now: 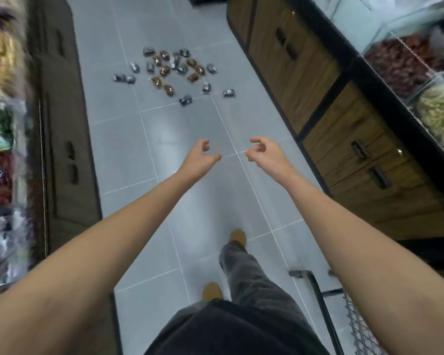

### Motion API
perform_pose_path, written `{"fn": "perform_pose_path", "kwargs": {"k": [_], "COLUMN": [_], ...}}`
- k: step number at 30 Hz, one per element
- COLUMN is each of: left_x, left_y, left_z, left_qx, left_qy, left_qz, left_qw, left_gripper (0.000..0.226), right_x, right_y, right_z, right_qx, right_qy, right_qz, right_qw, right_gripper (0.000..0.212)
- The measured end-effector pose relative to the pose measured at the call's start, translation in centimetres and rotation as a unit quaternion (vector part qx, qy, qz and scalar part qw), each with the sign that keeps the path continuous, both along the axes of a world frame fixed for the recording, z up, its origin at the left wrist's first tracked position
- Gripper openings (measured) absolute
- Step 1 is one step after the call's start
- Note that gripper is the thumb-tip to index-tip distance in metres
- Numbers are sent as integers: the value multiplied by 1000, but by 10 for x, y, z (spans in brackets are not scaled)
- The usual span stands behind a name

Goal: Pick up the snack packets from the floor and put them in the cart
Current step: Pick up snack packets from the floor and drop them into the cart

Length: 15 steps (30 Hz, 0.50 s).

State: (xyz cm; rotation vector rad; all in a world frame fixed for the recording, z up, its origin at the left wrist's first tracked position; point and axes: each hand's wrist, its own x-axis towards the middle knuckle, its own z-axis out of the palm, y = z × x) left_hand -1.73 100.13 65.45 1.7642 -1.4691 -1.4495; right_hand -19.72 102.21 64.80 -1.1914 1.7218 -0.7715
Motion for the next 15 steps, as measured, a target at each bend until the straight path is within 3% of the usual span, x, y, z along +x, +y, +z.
{"fn": "perform_pose_path", "kwargs": {"k": [15], "left_x": [100], "left_y": [-303], "left_z": [12], "left_qx": [2], "left_qy": [-35], "left_qz": [167], "left_qw": [985], "left_gripper": [58], "right_x": [104], "right_y": [-362], "right_z": [-12], "right_qx": [28], "right_qy": [-30], "right_qz": [149], "right_qw": [988], "right_gripper": [41]}}
